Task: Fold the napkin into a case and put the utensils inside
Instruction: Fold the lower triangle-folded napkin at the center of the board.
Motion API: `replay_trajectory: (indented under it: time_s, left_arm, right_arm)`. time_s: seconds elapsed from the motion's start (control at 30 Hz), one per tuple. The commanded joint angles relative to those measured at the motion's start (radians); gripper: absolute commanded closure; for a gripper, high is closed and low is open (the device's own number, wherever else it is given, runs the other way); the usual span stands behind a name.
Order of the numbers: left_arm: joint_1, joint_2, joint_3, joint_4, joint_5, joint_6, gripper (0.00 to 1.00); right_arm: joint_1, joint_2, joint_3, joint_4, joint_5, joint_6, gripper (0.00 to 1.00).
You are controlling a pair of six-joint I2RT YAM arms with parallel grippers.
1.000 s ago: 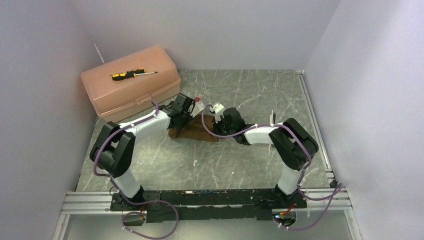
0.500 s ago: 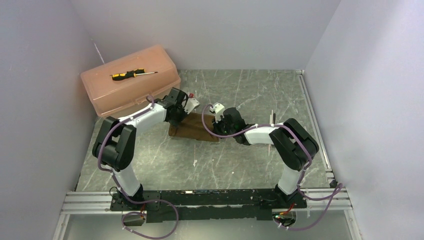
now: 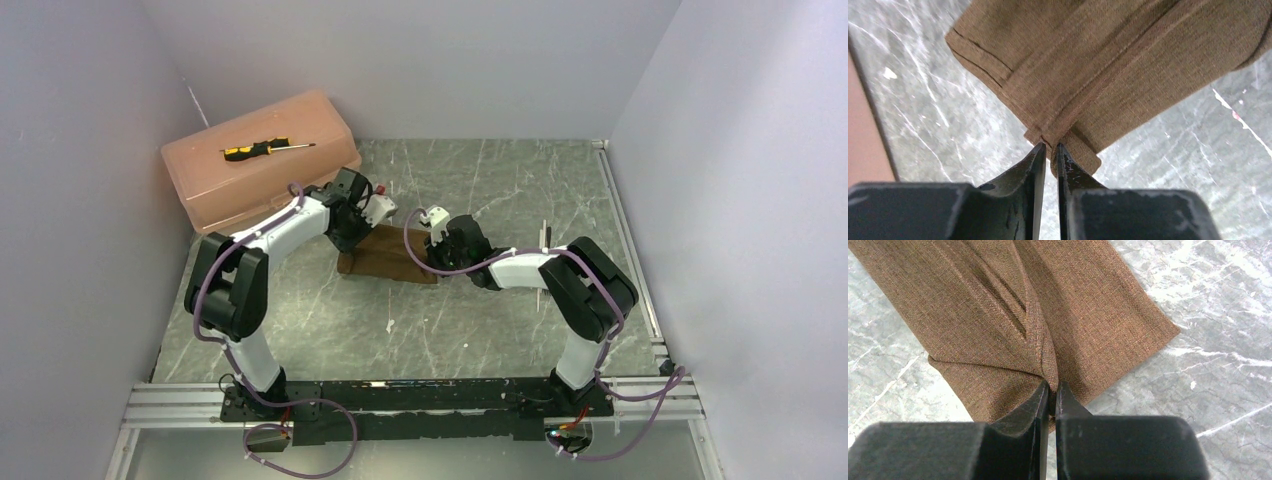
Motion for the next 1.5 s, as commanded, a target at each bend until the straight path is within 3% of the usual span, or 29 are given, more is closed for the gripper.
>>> replay_trajectory:
  time_s: [0.0, 0.3, 0.4, 0.5, 0.67, 1.0, 1.1, 1.27, 1.47]
  left_arm:
    - [0.021, -0.030, 0.039, -0.095, 0.068, -0.040, 0.79]
    - [0.033, -0.021, -0.022, -0.070, 0.089, -0.107, 0.74]
    - [0.033, -0.032, -0.023, -0.042, 0.074, -0.115, 0.80]
    - [0.033, -0.039, 0.000, -0.043, 0.057, -0.094, 0.96]
    - [0.025, -0.049, 0.046, -0.012, 0.002, 0.025, 0.97]
    - [-0.057, 0.019, -0.034, 0.238, -0.164, 0.329, 0.97]
    - [-0.057, 0.044, -0.039, 0.291, -0.196, 0.365, 0.91]
    - [-0.057, 0.047, -0.045, 0.336, -0.235, 0.374, 0.65]
    - [-0.054, 0.051, -0.070, 0.408, -0.302, 0.377, 0.64]
  right_arm:
    - [-0.013, -0.029, -0.002, -0.044, 0.031, 0.002, 1.00]
    - [-0.014, -0.033, -0.008, -0.042, 0.032, 0.008, 1.00]
    - [-0.014, -0.035, -0.008, -0.045, 0.033, 0.007, 1.00]
    - [-0.014, -0.034, -0.005, -0.049, 0.034, 0.006, 1.00]
    - [-0.014, -0.029, 0.000, -0.050, 0.023, 0.010, 1.00]
    - [-0.015, -0.030, 0.010, -0.063, 0.004, 0.011, 1.00]
    - [-0.014, -0.033, 0.005, -0.063, 0.000, 0.013, 1.00]
    - [-0.014, -0.036, -0.004, -0.059, -0.005, 0.013, 1.00]
    - [-0.014, -0.033, 0.003, -0.066, -0.005, 0.013, 1.00]
